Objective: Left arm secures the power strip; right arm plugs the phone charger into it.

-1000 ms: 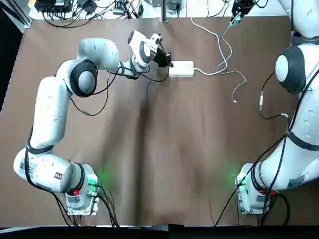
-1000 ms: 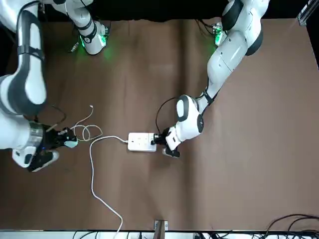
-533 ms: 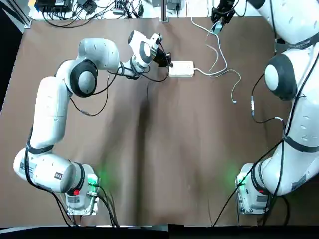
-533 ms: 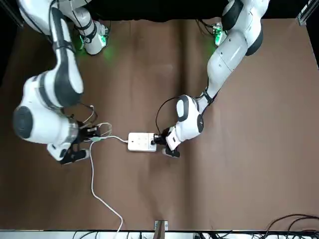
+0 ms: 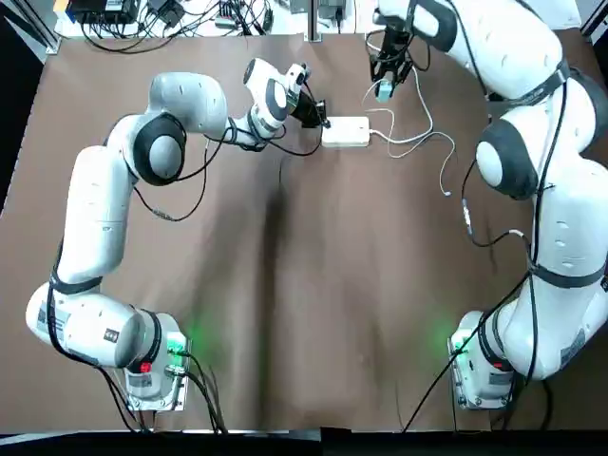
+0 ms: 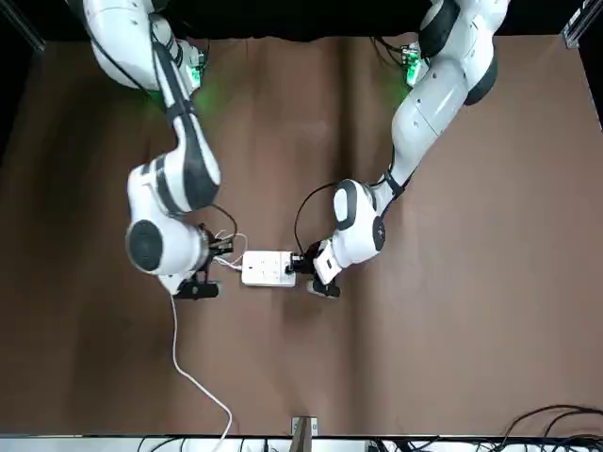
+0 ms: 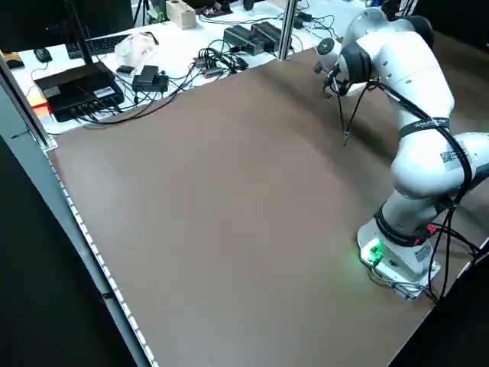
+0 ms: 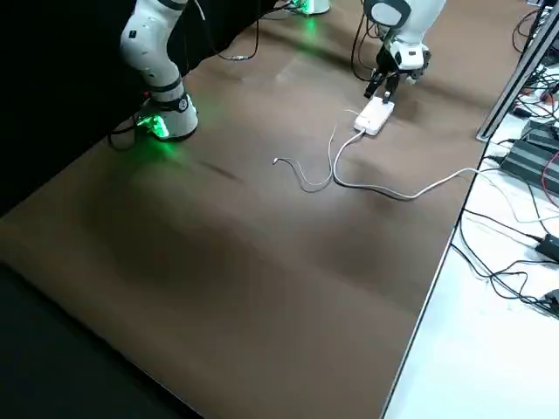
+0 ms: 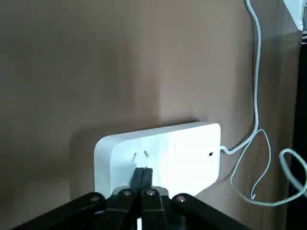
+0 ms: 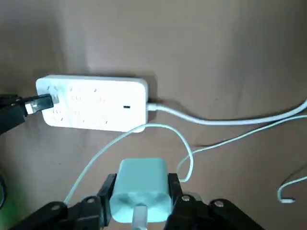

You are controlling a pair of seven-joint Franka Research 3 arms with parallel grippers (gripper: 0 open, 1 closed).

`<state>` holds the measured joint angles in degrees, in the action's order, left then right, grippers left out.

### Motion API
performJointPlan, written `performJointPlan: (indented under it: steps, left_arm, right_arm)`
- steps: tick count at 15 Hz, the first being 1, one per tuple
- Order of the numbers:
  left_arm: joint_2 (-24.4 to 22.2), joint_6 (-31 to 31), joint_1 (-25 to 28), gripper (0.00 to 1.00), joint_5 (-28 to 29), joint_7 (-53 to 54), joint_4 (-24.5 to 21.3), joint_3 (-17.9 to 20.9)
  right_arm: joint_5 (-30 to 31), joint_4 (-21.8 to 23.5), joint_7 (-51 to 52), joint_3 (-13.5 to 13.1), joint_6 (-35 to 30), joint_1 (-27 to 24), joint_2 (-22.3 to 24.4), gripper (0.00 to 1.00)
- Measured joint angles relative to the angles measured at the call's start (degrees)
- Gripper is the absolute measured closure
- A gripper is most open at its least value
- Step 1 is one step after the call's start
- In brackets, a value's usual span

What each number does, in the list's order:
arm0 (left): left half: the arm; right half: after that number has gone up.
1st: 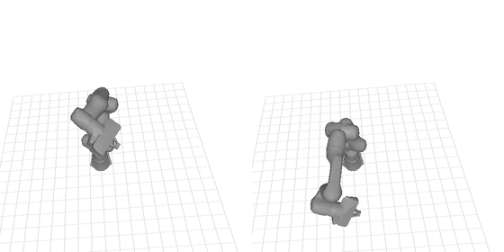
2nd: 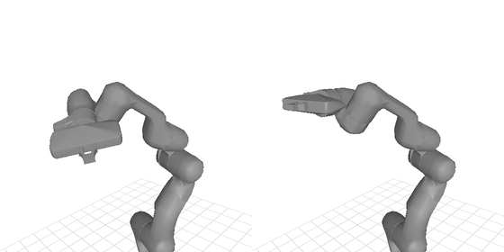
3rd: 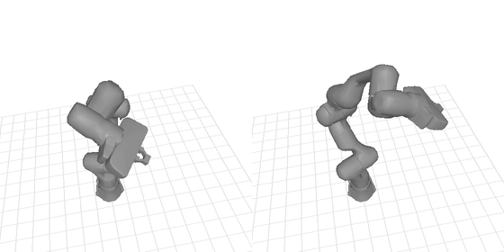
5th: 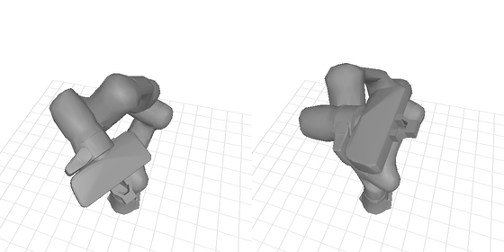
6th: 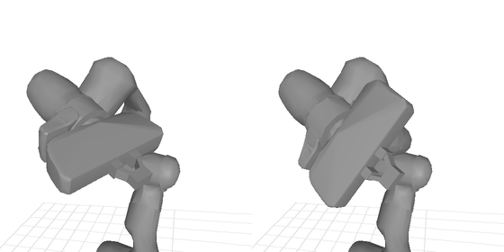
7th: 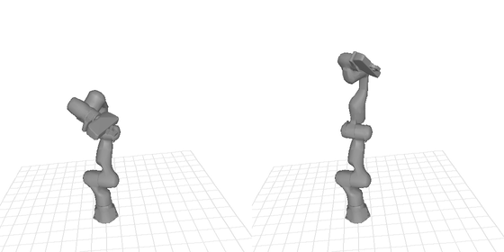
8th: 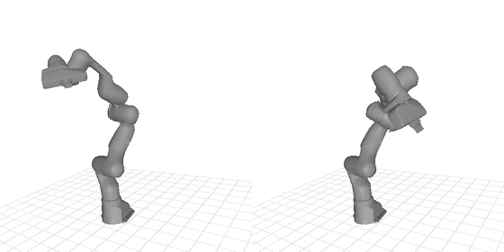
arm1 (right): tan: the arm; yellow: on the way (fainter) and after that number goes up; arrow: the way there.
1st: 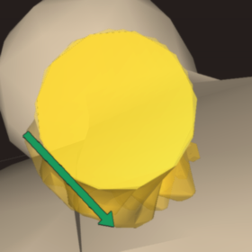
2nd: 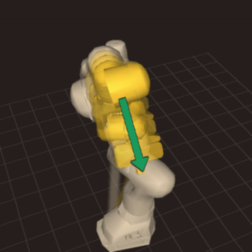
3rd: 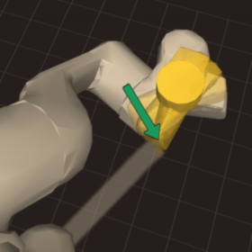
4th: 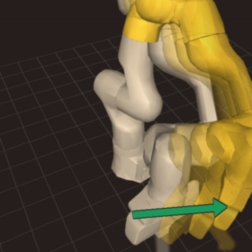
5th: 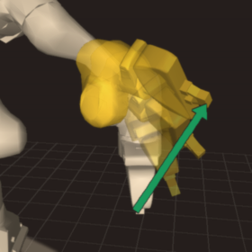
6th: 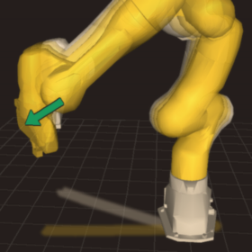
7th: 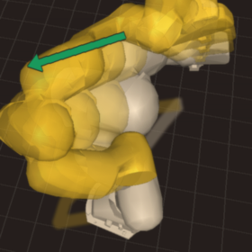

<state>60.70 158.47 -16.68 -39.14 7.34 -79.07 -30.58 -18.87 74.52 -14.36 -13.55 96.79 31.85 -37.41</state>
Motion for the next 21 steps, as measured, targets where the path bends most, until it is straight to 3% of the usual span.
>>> performJointPlan:
  steps: [12,21]
  left_arm:
    - [0.0,0.0,0.0,0.99,0.0,0.0,0.0,0.0]
    - [0.0,0.0,0.0,0.99,0.0,0.0,0.0,0.0]
  right_arm:
    - [-5.9,7.6,-6.3,0.1,3.2,7.0,-2.2,0.52]
    - [-6.6,7.9,-9.8,-0.5,10.7,8.1,-3.9,0.52]
